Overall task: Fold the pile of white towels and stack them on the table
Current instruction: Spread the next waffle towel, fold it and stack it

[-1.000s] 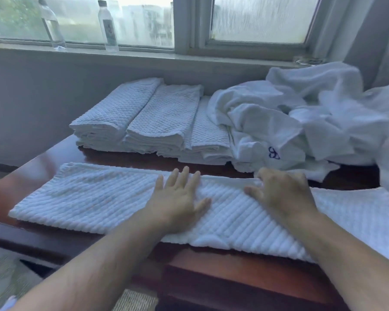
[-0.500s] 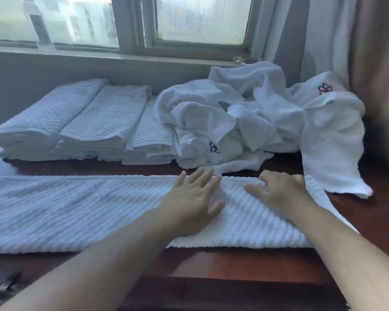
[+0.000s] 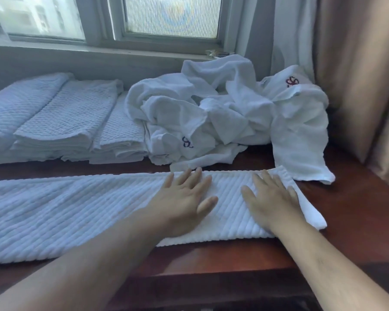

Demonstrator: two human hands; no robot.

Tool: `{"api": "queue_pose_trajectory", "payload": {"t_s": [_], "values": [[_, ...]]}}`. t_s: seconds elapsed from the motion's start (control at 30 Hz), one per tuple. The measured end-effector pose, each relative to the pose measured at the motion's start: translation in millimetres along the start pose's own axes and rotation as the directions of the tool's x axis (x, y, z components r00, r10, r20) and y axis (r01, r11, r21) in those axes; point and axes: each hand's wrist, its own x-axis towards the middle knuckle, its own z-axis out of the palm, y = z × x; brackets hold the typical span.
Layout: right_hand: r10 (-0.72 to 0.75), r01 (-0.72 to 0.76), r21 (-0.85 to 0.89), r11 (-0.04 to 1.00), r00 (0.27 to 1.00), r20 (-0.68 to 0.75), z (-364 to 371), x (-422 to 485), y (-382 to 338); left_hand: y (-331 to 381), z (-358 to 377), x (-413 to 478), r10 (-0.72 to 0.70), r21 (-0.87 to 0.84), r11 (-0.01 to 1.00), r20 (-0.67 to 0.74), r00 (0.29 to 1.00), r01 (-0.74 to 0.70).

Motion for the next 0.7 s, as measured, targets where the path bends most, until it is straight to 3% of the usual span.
{"api": "queue_pose_trajectory", "payload": {"t_s": [0.07, 0.23, 0.3, 0.37, 0.43, 0.5, 0.7], "values": [[-0.003, 0.003, 0.006, 1.000, 0.995, 0.095, -2.4, 2.4, 15.2, 7.2, 5.3, 7.1, 0.035, 0.021, 0.999, 0.006, 0.999, -0.035], [0.077, -0.080, 0.015, 0.997, 0.985, 0.151, -8.7, 12.2, 27.6, 4.8, 13.5, 11.0, 0.034, 0.089, 0.996, -0.040, 0.999, -0.030], [0.063, -0.069, 0.043, 0.997, 0.989, 0.132, -10.8, 11.4, 26.0, 5.5, 13.6, 10.2, 0.034, 0.084, 0.996, -0.045, 0.998, -0.030], [0.074, -0.075, 0.165, 0.983, 0.997, 0.009, -13.0, 6.9, 28.2, 6.8, 12.7, 9.4, 0.033, 0.074, 0.997, -0.049, 0.998, -0.029], [0.218, -0.169, 0.293, 0.941, 0.965, -0.144, -15.7, -4.2, 33.6, 7.9, 11.3, 9.0, 0.035, 0.070, 0.997, -0.055, 0.998, -0.031], [0.364, -0.294, 0.311, 0.904, 0.910, -0.197, -17.8, -19.6, 42.5, 8.4, 10.7, 8.6, 0.034, 0.062, 0.998, -0.054, 0.998, -0.030], [0.520, -0.460, 0.397, 0.794, 0.852, -0.055, -36.3, -44.6, 59.2, 7.9, 11.0, 8.2, 0.038, 0.057, 0.998, -0.056, 0.998, -0.035]]}}
